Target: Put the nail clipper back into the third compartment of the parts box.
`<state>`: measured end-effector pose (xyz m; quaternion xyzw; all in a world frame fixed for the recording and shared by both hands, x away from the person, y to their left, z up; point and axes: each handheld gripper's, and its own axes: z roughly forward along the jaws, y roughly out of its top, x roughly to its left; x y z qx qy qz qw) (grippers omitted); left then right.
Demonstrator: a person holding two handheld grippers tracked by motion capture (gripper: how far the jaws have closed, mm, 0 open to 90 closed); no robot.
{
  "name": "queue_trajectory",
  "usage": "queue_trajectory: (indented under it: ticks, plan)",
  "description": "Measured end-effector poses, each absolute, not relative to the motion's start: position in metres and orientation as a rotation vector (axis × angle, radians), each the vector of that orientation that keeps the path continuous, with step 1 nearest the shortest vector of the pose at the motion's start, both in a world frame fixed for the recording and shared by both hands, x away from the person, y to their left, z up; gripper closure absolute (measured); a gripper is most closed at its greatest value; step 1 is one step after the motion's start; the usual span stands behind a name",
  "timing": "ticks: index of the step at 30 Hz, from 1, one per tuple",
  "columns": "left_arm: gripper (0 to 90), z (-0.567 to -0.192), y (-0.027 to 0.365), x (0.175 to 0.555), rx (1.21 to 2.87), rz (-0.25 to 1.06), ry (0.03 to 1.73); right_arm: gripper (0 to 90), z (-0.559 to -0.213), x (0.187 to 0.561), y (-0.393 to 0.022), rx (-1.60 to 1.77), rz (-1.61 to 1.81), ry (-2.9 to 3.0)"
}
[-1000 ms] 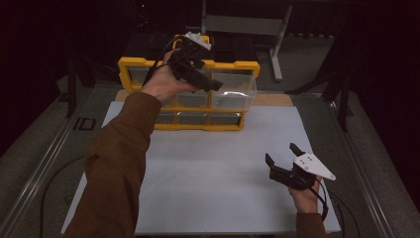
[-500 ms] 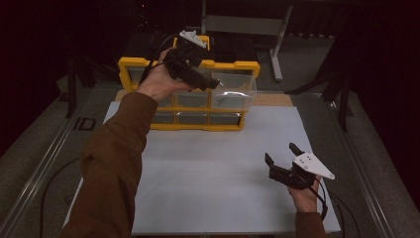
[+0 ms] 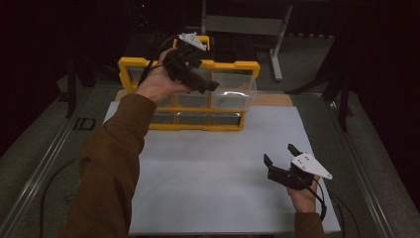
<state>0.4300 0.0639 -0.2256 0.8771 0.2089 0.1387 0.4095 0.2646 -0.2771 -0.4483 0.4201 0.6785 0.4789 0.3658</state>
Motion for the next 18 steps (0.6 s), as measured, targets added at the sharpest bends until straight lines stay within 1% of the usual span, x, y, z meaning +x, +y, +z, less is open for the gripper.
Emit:
queue_trajectory:
  ticks: [9, 10, 14, 18]
  plan:
    - [7.6, -0.225, 0.066, 0.422, 2.206, 0.369, 0.493, 10.8, -0.449, 0.262, -0.281, 1.089, 1.226, 1.736]
    - [8.4, -0.226, 0.065, 0.417, 2.191, 0.385, 0.482, 10.8, -0.449, 0.263, -0.280, 1.086, 1.224, 1.735]
    - [8.8, -0.231, 0.065, 0.415, 2.181, 0.377, 0.481, 10.8, -0.450, 0.263, -0.280, 1.086, 1.218, 1.741]
    - [8.6, -0.238, 0.065, 0.414, 2.201, 0.375, 0.480, 10.8, -0.449, 0.263, -0.281, 1.086, 1.221, 1.736]
